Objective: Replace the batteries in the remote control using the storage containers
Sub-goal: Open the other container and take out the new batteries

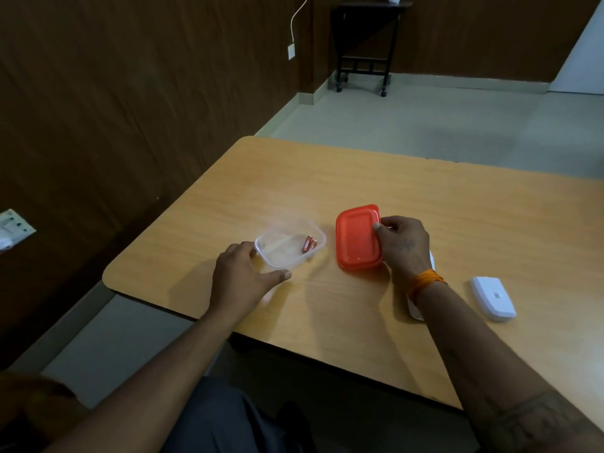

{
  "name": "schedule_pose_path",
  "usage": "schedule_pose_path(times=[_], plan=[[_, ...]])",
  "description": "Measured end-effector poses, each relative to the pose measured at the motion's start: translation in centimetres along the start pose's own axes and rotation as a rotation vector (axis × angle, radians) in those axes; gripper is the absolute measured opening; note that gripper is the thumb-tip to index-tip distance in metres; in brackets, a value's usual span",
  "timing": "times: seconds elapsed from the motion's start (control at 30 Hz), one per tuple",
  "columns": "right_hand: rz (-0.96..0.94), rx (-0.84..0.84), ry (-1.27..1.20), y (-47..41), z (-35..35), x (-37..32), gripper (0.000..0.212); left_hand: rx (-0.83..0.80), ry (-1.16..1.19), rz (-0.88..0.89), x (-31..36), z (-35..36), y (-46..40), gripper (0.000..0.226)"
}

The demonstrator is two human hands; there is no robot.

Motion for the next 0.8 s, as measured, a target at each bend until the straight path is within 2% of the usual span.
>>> schedule_pose_path(times=[0.17, 0.33, 0.5, 0.63, 0.8], plan=[[-0.009, -0.008, 0.168, 0.6, 0.6, -0.4, 0.031, -0.014, -0.232, -0.033, 0.5, -0.4, 0.6, 0.084], [-0.079, -0.026, 0.322, 1.6, 0.9, -1.7, 0.034, -0.186, -0.218, -0.079, -0.1, 0.3, 0.1, 0.099], [-0.197, -0.031, 0.529, 3.4, 1.3, -3.2, 0.033, -0.262, -0.209, -0.076, -0.8, 0.3, -0.5, 0.084], [-0.312, -0.049, 0.535, 4.4, 2.9, -5.0, 0.032, -0.304, -0.286, -0.084, -1.6, 0.3, -0.7, 0.088], [-0.380, -0.165, 0.538, 4.6, 6.3, -7.1, 0.033, -0.332, -0.324, -0.062, -1.9, 0.5, -0.8, 0.089]])
Point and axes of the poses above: each hand's wrist, its own y-axis away from the middle knuckle, its own z-axis out of the palm, x = y × z, the point moved 8 cm from there along -y, towards the middle knuckle, and after that the axes turned 11 degrees about -x, right-handed, at the moved point
